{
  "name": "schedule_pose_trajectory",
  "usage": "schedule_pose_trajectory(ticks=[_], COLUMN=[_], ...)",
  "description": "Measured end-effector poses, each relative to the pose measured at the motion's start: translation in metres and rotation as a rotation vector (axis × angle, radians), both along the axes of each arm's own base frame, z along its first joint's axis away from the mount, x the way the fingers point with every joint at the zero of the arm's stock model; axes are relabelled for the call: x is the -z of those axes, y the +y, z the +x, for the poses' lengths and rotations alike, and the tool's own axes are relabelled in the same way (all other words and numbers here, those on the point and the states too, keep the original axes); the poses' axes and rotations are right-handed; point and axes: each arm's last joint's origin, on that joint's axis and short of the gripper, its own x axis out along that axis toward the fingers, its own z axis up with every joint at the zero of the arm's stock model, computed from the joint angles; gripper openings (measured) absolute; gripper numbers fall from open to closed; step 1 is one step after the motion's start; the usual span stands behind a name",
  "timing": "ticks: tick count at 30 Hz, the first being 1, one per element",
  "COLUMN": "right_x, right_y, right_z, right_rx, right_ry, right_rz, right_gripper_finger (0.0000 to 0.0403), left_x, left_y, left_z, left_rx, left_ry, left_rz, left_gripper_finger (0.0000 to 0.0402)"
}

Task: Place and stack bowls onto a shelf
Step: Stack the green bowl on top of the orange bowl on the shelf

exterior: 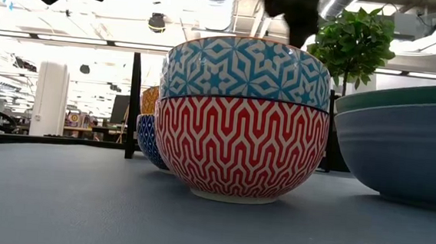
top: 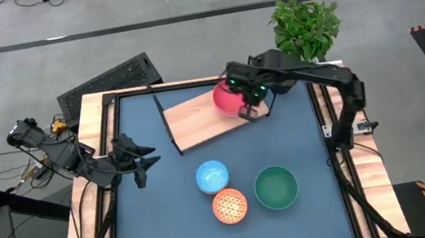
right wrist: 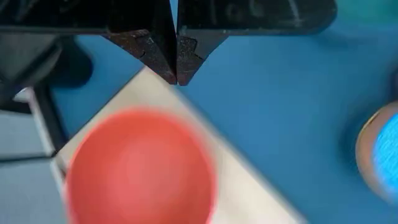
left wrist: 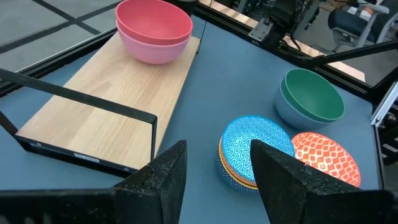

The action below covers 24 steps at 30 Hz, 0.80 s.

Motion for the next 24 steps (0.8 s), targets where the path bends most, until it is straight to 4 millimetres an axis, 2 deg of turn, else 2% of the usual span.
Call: schedule_pose_trajectory(ticks=[7,11,14,18,21,24], right_x=[-0.038,-0.042,-0.033,-0.01,0.011,0.031], right_y=[0.038,0.055,0.065,0.077,0.086,0.094], right_z=[-0.047,-0.081,-0.11,-0.142,-0.157,-0.162], right_rx=[-0.004,0.057,0.123,0.206,0.253,0.263], right_ry=[-0.115,-0.156,-0.161,-0.168,-0.216,-0.308], right_rz=[-0.007,-0.016,-0.034,-0.011,0.019,0.062], right_gripper_finger=[0.002,0.0021,0.0021,0.0023,0.0031,0.004], left_x=[0.0,0.0,0.0,0.0,0.0,0.0], left_y=[0.0,0.0,0.0,0.0,0.0,0.0], left_z=[0.0,0.0,0.0,0.0,0.0,0.0], left_rx=[-0.001,-0.001,0.0,0.003,0.003,0.003], left_ry=[-0.001,-0.001,0.0,0.002,0.002,0.002], left_rz=[0.0,0.001,0.002,0.009,0.01,0.01], left_gripper_finger=[0.0162,0.0162,0.0162,0.0162,0.0162,0.0162])
